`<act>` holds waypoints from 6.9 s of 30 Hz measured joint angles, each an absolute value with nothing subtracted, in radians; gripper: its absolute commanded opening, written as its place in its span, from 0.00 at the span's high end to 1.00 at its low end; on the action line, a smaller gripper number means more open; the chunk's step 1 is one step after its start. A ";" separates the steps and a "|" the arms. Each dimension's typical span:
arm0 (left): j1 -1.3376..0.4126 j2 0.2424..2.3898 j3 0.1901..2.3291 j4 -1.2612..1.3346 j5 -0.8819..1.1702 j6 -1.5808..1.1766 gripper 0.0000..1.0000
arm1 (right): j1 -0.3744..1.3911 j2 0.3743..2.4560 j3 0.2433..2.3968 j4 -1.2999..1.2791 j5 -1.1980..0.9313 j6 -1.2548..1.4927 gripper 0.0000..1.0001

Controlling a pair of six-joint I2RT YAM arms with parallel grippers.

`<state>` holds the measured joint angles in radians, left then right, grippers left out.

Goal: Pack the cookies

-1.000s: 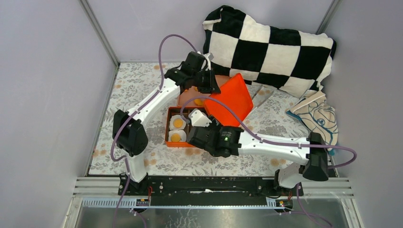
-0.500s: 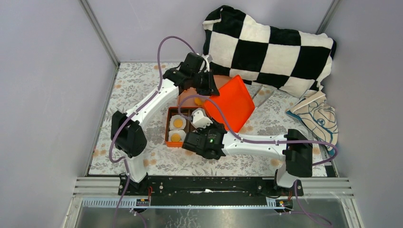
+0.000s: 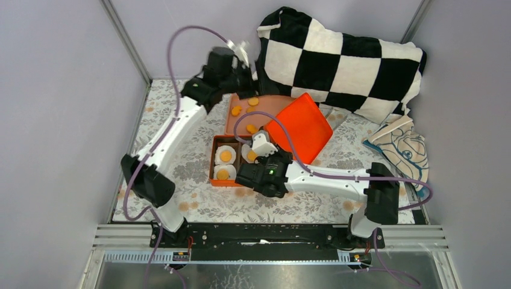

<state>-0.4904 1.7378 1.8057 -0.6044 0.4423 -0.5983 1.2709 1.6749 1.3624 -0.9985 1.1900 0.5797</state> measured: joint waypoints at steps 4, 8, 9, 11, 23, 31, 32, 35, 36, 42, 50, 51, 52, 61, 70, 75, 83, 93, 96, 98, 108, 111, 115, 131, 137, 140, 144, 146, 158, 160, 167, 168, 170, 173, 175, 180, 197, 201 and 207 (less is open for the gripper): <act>-0.416 1.630 1.889 -0.527 0.398 -0.601 0.25 | 1.269 1.618 1.373 -1.020 1.158 0.573 1.00; -0.385 1.433 1.863 -0.446 0.273 -0.582 0.56 | 1.268 1.500 1.487 -0.997 1.060 0.480 1.00; -0.386 1.386 1.838 -0.430 0.244 -0.583 0.60 | 1.267 1.454 1.509 -0.962 1.019 0.450 1.00; -0.393 1.282 1.751 -0.393 0.186 -0.567 0.70 | 1.266 1.339 1.546 -0.878 0.918 0.402 1.00; -0.393 1.142 1.349 -0.472 -0.188 -0.542 1.00 | 1.132 1.061 1.655 -0.588 0.396 0.439 1.00; -0.393 0.998 1.340 -0.494 -0.358 -0.539 1.00 | 0.762 1.119 1.236 -0.341 -0.082 0.705 1.00; -0.394 0.995 1.340 -0.494 -0.369 -0.539 1.00 | 0.725 1.142 1.171 -0.297 -0.132 0.729 1.00; -0.406 1.008 1.326 -0.495 -0.393 -0.539 1.00 | 0.657 1.213 1.061 -0.217 -0.258 0.772 1.00; -0.412 1.017 1.309 -0.495 -0.398 -0.539 1.00 | 0.652 1.234 1.053 -0.189 -0.295 0.780 1.00; -0.437 1.056 1.207 -0.546 -0.414 -0.540 1.00 | 0.629 1.264 1.049 -0.040 -0.387 0.776 1.00; -0.460 1.062 1.194 -0.546 -0.420 -0.539 1.00 | 0.566 1.266 1.100 -0.043 -0.476 0.804 1.00; -0.462 1.061 1.190 -0.546 -0.420 -0.539 1.00 | 0.562 1.274 1.115 -0.048 -0.493 0.813 1.00; -0.463 1.062 1.187 -0.545 -0.420 -0.539 1.00 | 0.560 1.285 1.122 -0.037 -0.513 0.826 1.00; -0.472 1.065 1.164 -0.543 -0.424 -0.531 1.00 | 0.558 1.505 0.780 0.479 -0.692 1.153 1.00; -0.485 1.060 1.129 -0.543 -0.425 -0.533 1.00 | 0.514 1.499 0.701 0.600 -0.743 1.203 1.00; -0.526 1.061 1.098 -0.531 -0.422 -0.545 1.00 | 0.433 1.442 0.657 0.538 -0.785 1.138 1.00; -0.617 1.073 0.992 -0.488 -0.416 -0.576 1.00 | 0.333 1.430 0.612 0.441 -0.856 0.986 1.00; -0.689 1.089 0.900 -0.382 -0.432 -0.591 1.00 | 0.285 1.503 0.612 0.402 -0.927 0.849 0.94; -0.689 1.089 0.875 -0.364 -0.436 -0.593 1.00 | 0.268 1.512 0.612 0.403 -0.949 0.834 0.94; -0.690 1.088 0.861 -0.354 -0.439 -0.593 1.00 | 0.261 1.513 0.612 0.403 -0.960 0.829 0.94; -0.690 1.047 0.822 -0.327 -0.464 -0.599 1.00 | 0.242 1.423 0.622 0.349 -0.989 0.838 1.00; -0.690 1.045 0.822 -0.326 -0.464 -0.600 1.00 | 0.221 1.404 0.607 0.364 -1.008 0.873 1.00; -0.691 1.036 0.822 -0.323 -0.464 -0.600 1.00 | 0.196 1.374 0.570 0.462 -1.047 0.960 1.00; -0.720 0.903 0.765 -0.271 -0.498 -0.627 1.00 | 0.166 1.662 0.792 1.384 -1.090 1.679 1.00; -0.725 1.057 0.767 -0.245 -0.469 -0.657 1.00 | 0.074 1.580 0.794 1.145 -1.050 1.489 1.00; -0.728 1.223 0.802 -0.251 -0.456 -0.665 1.00 | 0.030 1.470 0.807 0.905 -1.002 1.309 1.00; -0.728 1.403 0.893 -0.274 -0.462 -0.677 1.00 | -0.013 1.317 0.840 0.634 -0.954 1.094 1.00; -0.724 1.469 0.936 -0.284 -0.471 -0.687 1.00 | -0.028 1.254 0.850 0.543 -0.938 1.022 1.00; -0.545 1.691 0.989 -0.322 -0.453 -0.743 1.00 | -0.032 1.185 0.754 0.412 -0.928 0.936 1.00; -0.522 1.723 1.023 -0.334 -0.456 -0.744 1.00 | -0.032 1.178 0.731 0.397 -0.928 0.936 1.00; -0.457 1.741 1.056 -0.339 -0.456 -0.748 1.00 | -0.032 1.127 0.670 0.383 -0.936 0.936 1.00; -0.447 1.741 1.058 -0.343 -0.456 -0.748 1.00 | -0.032 1.119 0.662 0.386 -0.938 0.938 1.00; -0.426 1.741 1.059 -0.350 -0.464 -0.748 1.00 | -0.032 1.106 0.650 0.390 -0.941 0.941 1.00; -0.390 1.740 1.059 -0.361 -0.478 -0.749 1.00 | -0.032 1.093 0.635 0.405 -0.949 0.947 1.00; -0.368 1.740 1.059 -0.364 -0.487 -0.750 1.00 | -0.032 1.089 0.627 0.416 -0.955 0.953 1.00; -0.344 1.740 1.060 -0.361 -0.505 -0.750 1.00 | -0.032 1.078 0.595 0.451 -0.963 0.978 1.00; -0.626 1.190 1.187 -0.340 -0.558 -0.718 0.99 | 0.017 1.174 0.427 0.977 -0.987 1.356 1.00; -0.611 1.124 1.118 -0.352 -0.567 -0.724 0.99 | 0.124 1.407 0.375 1.249 -0.986 1.531 1.00; -0.609 1.140 1.008 -0.419 -0.566 -0.723 1.00 | 0.278 1.633 0.409 1.370 -0.970 1.602 1.00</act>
